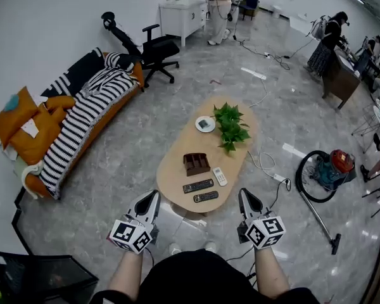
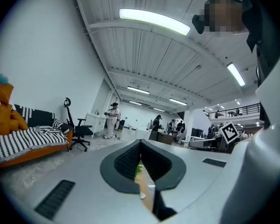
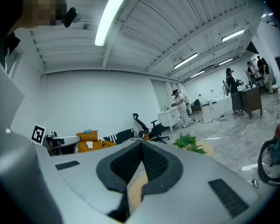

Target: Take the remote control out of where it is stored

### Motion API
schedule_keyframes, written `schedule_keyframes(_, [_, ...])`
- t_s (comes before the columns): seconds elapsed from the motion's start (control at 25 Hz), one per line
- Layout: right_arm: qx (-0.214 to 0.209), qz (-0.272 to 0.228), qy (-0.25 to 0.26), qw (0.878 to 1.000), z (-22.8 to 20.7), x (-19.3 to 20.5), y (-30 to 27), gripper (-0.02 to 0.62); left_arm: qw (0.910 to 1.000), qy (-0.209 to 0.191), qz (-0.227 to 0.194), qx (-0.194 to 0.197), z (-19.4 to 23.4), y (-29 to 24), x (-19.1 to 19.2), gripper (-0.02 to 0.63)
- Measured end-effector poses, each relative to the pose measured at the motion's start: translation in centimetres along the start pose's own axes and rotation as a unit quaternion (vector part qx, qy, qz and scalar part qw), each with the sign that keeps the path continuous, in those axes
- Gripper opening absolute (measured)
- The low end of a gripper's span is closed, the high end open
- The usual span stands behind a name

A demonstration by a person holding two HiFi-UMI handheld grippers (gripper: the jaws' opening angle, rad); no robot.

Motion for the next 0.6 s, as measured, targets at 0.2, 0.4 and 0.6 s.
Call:
schedule_keyframes(0.2, [-0.011,-0.004,0.028,1.0,0.7,-0.8,-0.3,0.008,0.9999,0.002,-0.01,0.007,-0.9,-0.4,-0.1,0.008])
schedule_keyframes(0.4, [-0.018,0.0,0.027,0.999,0.8,-0.6,-0.5,0.006,0.9998,-0.001,-0.019,0.011,-1.3,-0.5,-0.7,0.008])
schedule_keyframes(0.6, [-0.013,-0.006,0.013,1.0,0.0,-0.6,-0.5,0.006,0.9998,-0.006,-0.018,0.012,-1.0,-1.0,-0.9,0.008])
Point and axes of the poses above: the fingertips, and each gripper's own axes: y backward along the fingers, z to its left, x out of its underside, the point moved 1 cm from there along y, backward along the fingers, and after that the axes turned 14 degrees about z, right-handed, at the moved point
